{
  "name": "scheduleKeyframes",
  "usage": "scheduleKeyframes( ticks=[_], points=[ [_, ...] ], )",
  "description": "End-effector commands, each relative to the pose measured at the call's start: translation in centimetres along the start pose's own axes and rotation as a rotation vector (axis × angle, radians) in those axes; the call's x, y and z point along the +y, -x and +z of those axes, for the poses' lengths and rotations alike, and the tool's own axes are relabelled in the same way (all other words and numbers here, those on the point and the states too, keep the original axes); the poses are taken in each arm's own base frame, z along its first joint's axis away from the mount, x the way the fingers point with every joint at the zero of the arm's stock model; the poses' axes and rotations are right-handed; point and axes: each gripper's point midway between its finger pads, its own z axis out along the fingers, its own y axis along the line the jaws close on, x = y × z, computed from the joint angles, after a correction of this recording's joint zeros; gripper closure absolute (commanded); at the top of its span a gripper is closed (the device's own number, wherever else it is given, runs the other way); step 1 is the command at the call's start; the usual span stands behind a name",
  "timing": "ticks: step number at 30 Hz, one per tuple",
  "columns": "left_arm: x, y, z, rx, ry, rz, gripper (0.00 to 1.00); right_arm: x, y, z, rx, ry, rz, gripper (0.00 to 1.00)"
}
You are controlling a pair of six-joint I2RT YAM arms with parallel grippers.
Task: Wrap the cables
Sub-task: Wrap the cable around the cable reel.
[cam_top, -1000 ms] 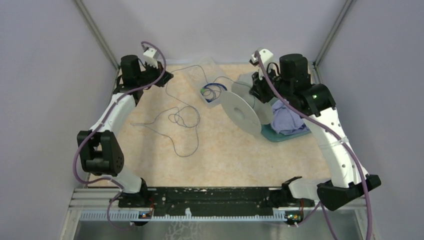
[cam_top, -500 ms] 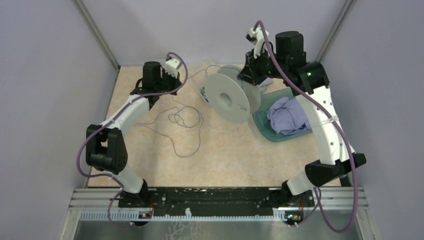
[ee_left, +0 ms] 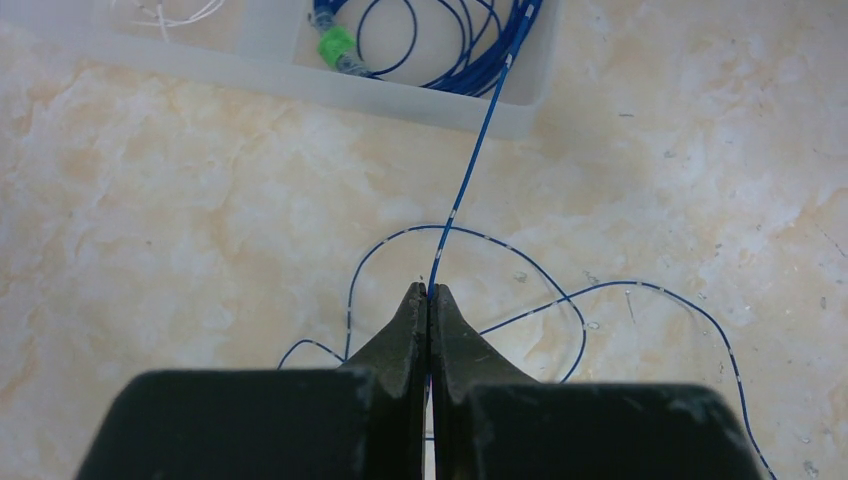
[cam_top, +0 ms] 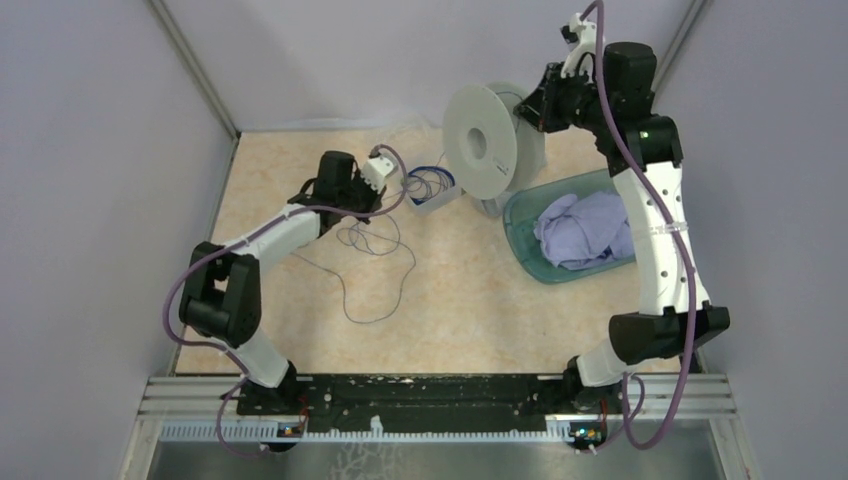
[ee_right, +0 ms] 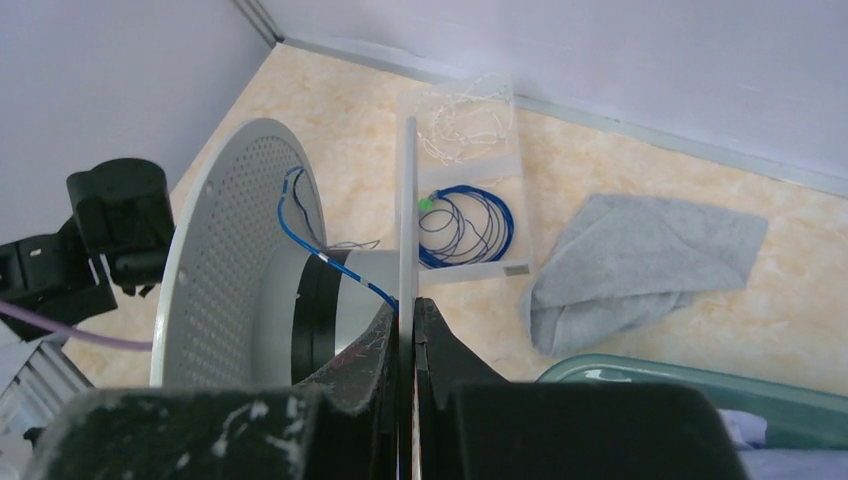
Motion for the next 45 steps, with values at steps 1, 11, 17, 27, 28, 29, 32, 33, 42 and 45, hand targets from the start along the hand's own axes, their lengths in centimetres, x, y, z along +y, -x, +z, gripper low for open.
scheduleKeyframes(
  ticks=[1, 11, 17, 27, 28, 29, 32, 33, 42, 45],
  points=[
    [-1.7, -1.1, 0.7, 0.039, -0.054, 0.109, 1.0, -0.5, 5.1, -1.5, -0.212, -0.043, 0.037, 1.0],
    [-6.9, -2.2, 0.1, 0.062, -0.194, 0.329, 1.0, -4.5, 6.7, -1.2, -0.3, -0.19, 0.118, 1.0],
    [-11.6, -2.5, -0.9, 0.062, -0.328, 0.527, 1.0, -7.3, 5.9, -0.2, -0.318, -0.292, 0.124, 1.0],
    [-20.0, -0.5, -4.1, 0.006, -0.55, 0.738, 1.0, -10.2, 3.8, 1.1, -0.297, -0.4, 0.074, 1.0],
    [-20.7, 0.0, -4.5, -0.009, -0.572, 0.744, 1.0, -10.2, 3.4, 1.3, -0.29, -0.41, 0.063, 1.0],
    [-21.4, 0.5, -4.9, -0.023, -0.592, 0.75, 1.0, -10.2, 3.1, 1.5, -0.288, -0.419, 0.05, 1.0],
    [-23.4, 2.3, -6.3, -0.08, -0.647, 0.772, 1.0, -10.0, 2.2, 1.9, -0.28, -0.446, 0.007, 1.0],
    [-24.1, 3.1, -7.0, -0.109, -0.665, 0.781, 1.0, -10.0, 2.0, 2.0, -0.277, -0.457, -0.007, 1.0],
    [-29.7, 8.1, -11.9, -0.222, -0.881, 0.751, 1.0, -10.4, 0.0, 3.2, -0.257, -0.531, -0.093, 1.0],
    [-30.6, 9.8, -13.5, -0.256, -0.93, 0.706, 1.0, -10.9, -0.9, 3.5, -0.242, -0.546, -0.104, 1.0]
  ],
)
